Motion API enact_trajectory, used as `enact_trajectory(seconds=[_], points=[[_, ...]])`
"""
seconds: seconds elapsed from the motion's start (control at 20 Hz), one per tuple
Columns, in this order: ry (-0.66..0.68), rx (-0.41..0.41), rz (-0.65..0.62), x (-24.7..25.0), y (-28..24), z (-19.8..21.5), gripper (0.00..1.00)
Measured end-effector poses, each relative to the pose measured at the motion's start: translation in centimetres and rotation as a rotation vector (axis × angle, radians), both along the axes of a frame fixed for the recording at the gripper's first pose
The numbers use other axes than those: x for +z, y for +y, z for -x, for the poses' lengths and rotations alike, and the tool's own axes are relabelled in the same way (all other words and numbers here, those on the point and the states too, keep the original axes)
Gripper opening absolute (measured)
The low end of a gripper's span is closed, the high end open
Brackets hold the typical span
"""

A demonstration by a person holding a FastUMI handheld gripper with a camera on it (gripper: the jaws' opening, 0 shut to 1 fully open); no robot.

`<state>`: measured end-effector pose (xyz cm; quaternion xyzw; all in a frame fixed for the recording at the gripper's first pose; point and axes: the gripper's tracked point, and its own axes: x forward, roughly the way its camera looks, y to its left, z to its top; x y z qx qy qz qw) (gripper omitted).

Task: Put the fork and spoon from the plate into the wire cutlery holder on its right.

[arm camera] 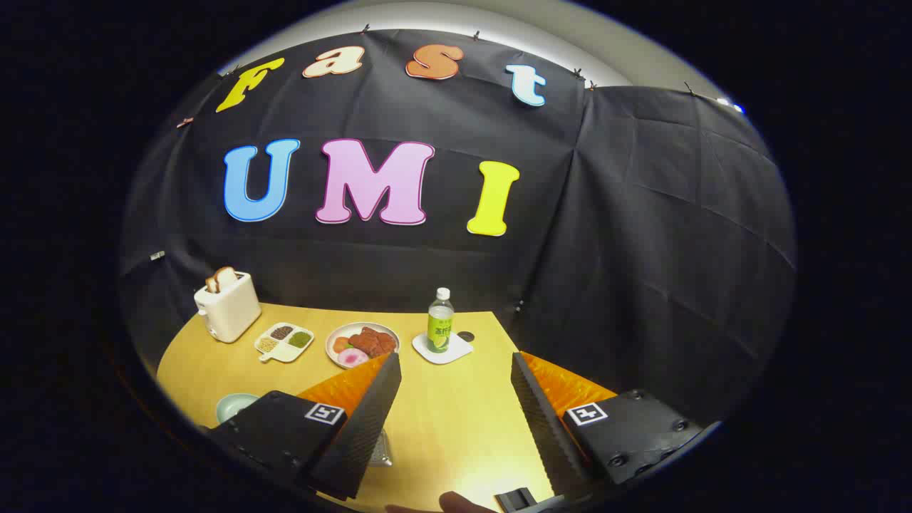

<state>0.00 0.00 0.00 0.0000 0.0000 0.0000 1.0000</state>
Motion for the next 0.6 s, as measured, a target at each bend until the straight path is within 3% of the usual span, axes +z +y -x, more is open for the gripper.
enact_trajectory(seconds=[0.6], points=[[0.002, 0.147, -0.100, 2.7, 7.8, 2.2, 0.98]])
